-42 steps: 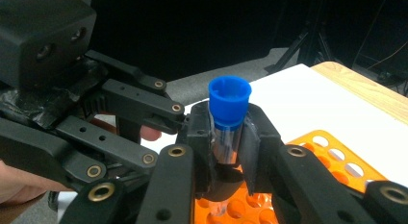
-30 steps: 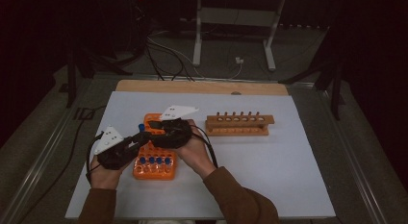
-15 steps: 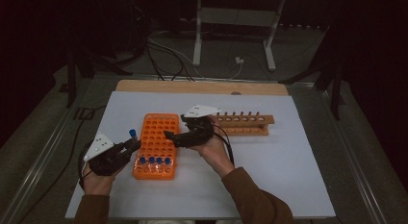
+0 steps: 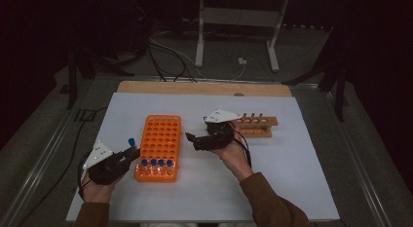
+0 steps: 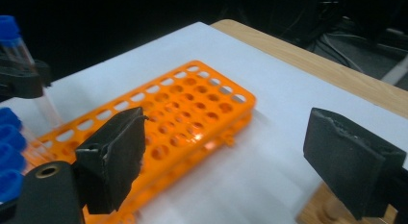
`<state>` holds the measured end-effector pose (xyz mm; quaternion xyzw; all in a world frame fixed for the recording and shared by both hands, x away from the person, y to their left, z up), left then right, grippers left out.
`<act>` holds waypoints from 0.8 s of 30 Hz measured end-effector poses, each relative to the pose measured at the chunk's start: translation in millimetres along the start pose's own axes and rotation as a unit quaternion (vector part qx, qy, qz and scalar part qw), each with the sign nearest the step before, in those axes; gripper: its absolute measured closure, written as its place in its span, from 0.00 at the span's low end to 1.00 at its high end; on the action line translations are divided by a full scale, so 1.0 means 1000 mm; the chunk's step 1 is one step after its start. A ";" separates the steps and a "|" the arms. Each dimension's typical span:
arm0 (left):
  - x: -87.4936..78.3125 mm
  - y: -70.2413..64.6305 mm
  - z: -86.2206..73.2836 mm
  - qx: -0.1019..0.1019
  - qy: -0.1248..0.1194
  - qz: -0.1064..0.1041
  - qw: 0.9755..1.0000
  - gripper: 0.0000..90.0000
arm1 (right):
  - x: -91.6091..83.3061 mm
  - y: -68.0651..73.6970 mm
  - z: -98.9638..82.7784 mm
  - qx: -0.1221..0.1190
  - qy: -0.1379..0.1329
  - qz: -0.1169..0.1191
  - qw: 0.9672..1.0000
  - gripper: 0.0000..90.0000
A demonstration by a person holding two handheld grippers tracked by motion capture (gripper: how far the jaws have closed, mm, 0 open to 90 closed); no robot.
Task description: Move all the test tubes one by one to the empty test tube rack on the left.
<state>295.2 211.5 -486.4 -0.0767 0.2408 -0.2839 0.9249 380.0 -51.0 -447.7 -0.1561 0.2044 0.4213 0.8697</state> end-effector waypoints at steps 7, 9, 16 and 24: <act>-0.002 -0.001 -0.005 0.000 0.000 0.001 1.000 0.87 | -0.010 -0.012 -0.009 0.013 -0.003 -0.013 1.000 0.17; -0.004 -0.001 -0.006 -0.003 0.000 -0.001 1.000 0.87 | -0.013 -0.014 -0.010 0.014 -0.005 -0.016 1.000 0.17; -0.011 -0.004 -0.011 -0.001 -0.001 -0.002 1.000 0.87 | -0.025 -0.024 -0.015 0.018 -0.004 -0.027 0.999 0.17; -0.010 -0.010 -0.019 0.012 0.012 -0.006 1.000 0.87 | -0.033 -0.030 -0.019 0.023 -0.007 -0.034 0.999 0.17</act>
Point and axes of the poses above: each handheld gripper's, and its own axes: x roughly forward along the jaws, z roughly out of its top, y roughly to its left, the point moved 6 cm from there along x, roughly forward along the jaws, and after that the axes turned 10 degrees about -x, right-handed, at the moved point
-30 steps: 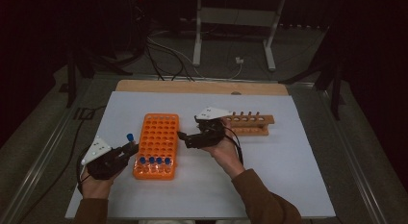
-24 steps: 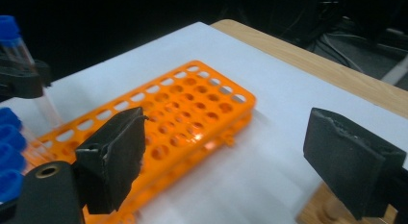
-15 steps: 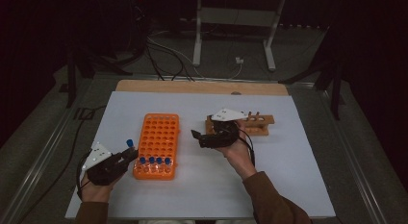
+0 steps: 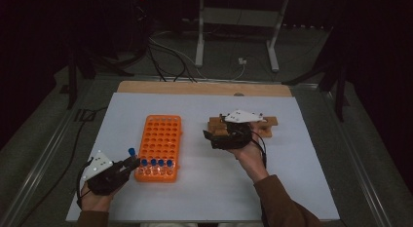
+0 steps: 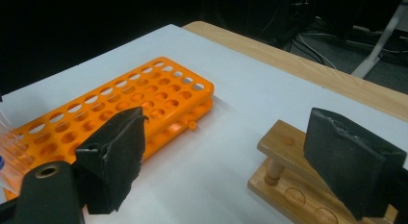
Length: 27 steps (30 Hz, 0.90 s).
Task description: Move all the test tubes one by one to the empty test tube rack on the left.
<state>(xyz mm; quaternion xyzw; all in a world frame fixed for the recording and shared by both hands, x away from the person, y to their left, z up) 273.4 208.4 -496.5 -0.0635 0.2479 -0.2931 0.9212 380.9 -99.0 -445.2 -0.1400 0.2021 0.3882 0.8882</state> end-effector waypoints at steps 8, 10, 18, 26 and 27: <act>0.004 0.000 -0.010 0.014 0.027 0.008 1.000 0.87 | -0.006 -0.005 -0.008 -0.004 0.003 -0.005 1.000 0.17; 0.004 0.000 -0.011 0.014 0.032 0.011 0.999 0.87 | -0.009 -0.006 -0.011 -0.005 0.006 -0.008 1.000 0.16; 0.005 -0.001 -0.017 0.026 0.051 0.021 0.998 0.87 | -0.019 -0.017 -0.023 0.004 0.010 -0.017 1.000 0.17; 0.006 -0.003 -0.020 0.044 0.064 0.030 0.996 0.87 | -0.027 -0.023 -0.034 0.010 0.010 -0.022 1.000 0.17; 0.006 -0.004 -0.021 0.046 0.066 0.031 0.996 0.87 | -0.028 -0.024 -0.035 0.011 0.010 -0.022 1.000 0.17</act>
Point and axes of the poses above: each handheld gripper's, and its own axes: x roughly forward along the jaws, z roughly out of its top, y roughly to its left, the point moved 6 cm from there along x, roughly forward along the jaws, and after that the axes turned 10 degrees about -x, right-handed, at the moved point
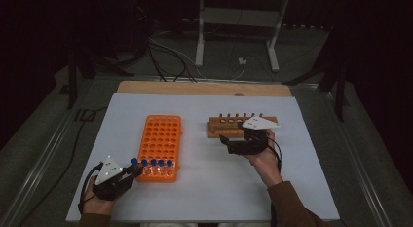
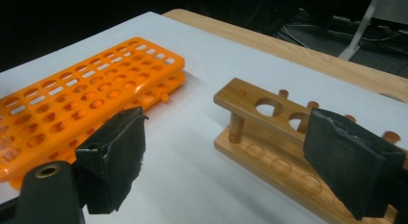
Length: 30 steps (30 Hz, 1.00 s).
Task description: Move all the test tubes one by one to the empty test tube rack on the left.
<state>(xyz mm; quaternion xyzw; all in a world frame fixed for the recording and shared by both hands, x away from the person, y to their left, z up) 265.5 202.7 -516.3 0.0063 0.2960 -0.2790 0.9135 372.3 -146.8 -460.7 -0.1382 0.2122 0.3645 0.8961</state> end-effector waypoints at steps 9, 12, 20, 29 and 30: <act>0.005 -0.001 -0.005 0.014 0.019 0.007 1.000 0.87 | -0.014 -0.005 -0.008 -0.004 -0.006 -0.012 1.000 0.17; 0.006 0.000 -0.005 0.011 0.019 0.005 1.000 0.87 | -0.019 -0.007 -0.012 0.000 -0.011 -0.014 1.000 0.17; 0.006 0.001 -0.006 0.000 0.018 0.001 1.000 0.87 | -0.033 -0.014 -0.021 0.009 -0.018 -0.024 1.000 0.17; -0.006 0.006 0.001 -0.024 -0.016 -0.019 0.999 0.71 | -0.045 -0.023 -0.036 0.026 -0.022 -0.035 0.999 0.17; -0.009 0.007 0.002 -0.029 -0.022 -0.022 0.999 0.68 | -0.047 -0.023 -0.037 0.028 -0.022 -0.036 0.999 0.17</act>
Point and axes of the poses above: each handheld gripper's, and its own axes: x roughly forward along the jaws, z roughly out of its top, y roughly to its left, the point moved 6 cm from there along x, roughly forward along the jaws, and after that the axes turned 10 degrees about -x, right-handed, at the moved point
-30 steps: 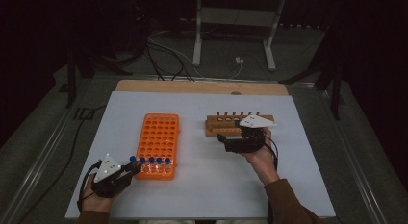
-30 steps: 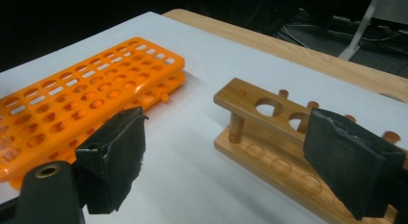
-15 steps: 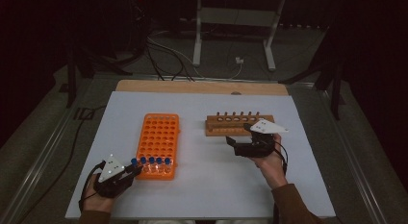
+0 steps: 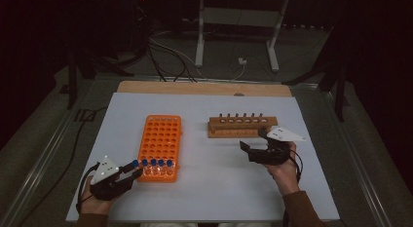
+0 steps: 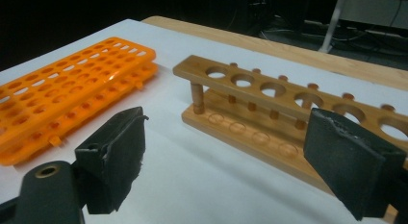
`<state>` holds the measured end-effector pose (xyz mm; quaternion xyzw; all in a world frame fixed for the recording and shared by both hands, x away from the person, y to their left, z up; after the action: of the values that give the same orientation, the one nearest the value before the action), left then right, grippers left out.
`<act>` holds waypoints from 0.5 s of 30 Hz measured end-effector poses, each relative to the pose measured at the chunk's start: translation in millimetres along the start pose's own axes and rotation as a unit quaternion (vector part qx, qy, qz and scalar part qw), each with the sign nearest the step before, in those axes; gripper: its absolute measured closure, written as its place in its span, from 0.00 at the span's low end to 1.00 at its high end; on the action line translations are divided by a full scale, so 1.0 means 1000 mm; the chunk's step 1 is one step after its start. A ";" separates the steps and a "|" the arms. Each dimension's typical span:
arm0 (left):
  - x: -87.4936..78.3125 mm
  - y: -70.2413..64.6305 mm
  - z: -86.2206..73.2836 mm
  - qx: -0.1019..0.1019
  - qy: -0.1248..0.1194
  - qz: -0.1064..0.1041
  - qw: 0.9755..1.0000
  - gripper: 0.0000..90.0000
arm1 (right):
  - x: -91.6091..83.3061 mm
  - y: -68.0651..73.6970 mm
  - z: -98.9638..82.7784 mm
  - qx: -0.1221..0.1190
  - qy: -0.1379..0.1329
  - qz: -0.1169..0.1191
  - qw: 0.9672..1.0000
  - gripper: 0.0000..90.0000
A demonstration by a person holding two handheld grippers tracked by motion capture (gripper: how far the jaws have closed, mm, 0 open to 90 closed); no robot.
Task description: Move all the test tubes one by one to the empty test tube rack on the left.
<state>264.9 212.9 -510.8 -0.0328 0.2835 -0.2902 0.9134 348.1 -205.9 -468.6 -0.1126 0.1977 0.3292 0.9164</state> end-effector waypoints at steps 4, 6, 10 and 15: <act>-0.011 0.004 0.007 -0.012 -0.036 -0.004 0.999 0.53 | -0.008 -0.002 -0.005 0.005 -0.008 -0.002 1.000 0.16; -0.016 0.005 0.011 -0.015 -0.056 0.006 0.998 0.45 | -0.012 -0.003 -0.007 0.007 -0.010 -0.003 1.000 0.15; -0.022 0.010 0.019 -0.032 -0.086 0.027 0.995 0.29 | -0.020 -0.006 -0.013 0.008 -0.014 -0.013 1.000 0.15; -0.024 0.018 0.026 -0.047 -0.111 0.053 0.991 0.17 | -0.030 -0.008 -0.023 0.015 -0.021 -0.017 1.000 0.15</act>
<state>271.7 237.9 -480.9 -0.0928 0.1955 -0.2226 0.9506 325.3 -236.5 -475.1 -0.0956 0.1817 0.3125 0.9275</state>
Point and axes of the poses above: each handheld gripper's, and its own axes: x roughly forward along the jaws, z roughly out of its top, y roughly to its left, the point moved 6 cm from there along x, roughly forward along the jaws, and after that the axes turned 10 degrees about -x, right-handed, at the moved point
